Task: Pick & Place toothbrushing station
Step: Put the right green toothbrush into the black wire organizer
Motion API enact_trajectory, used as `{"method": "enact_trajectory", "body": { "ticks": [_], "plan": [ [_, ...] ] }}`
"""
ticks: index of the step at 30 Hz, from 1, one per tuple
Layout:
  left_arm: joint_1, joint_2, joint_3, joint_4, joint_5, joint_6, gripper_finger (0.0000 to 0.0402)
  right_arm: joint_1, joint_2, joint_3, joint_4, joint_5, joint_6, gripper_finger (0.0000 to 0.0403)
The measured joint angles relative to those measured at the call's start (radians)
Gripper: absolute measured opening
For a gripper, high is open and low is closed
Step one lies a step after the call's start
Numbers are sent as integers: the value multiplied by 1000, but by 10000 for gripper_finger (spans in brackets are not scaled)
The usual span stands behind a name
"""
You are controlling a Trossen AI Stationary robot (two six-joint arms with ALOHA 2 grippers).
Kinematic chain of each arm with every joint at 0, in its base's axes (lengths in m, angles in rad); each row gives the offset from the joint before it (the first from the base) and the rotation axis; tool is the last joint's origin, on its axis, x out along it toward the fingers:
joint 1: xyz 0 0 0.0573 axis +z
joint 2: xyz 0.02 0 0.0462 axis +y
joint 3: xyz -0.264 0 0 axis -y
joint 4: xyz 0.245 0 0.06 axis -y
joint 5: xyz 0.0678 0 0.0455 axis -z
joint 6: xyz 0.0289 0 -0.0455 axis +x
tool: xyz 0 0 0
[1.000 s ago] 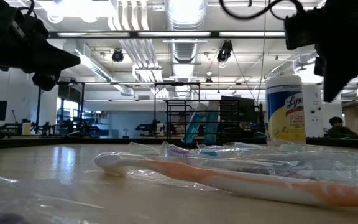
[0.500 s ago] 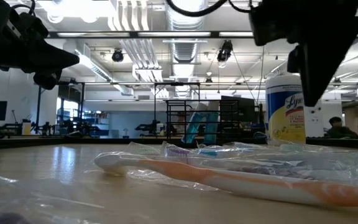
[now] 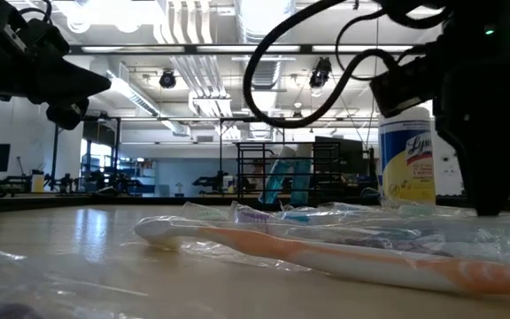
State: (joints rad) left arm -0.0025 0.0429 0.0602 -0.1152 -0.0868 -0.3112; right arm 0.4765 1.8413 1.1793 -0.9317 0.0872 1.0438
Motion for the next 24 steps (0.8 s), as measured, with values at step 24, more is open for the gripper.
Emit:
{"method": "enact_trajectory", "body": {
  "ticks": [24],
  "plan": [
    [0, 5, -13, 14, 2, -2, 28, 17, -31, -208, 253, 25, 7, 119]
  ]
}}
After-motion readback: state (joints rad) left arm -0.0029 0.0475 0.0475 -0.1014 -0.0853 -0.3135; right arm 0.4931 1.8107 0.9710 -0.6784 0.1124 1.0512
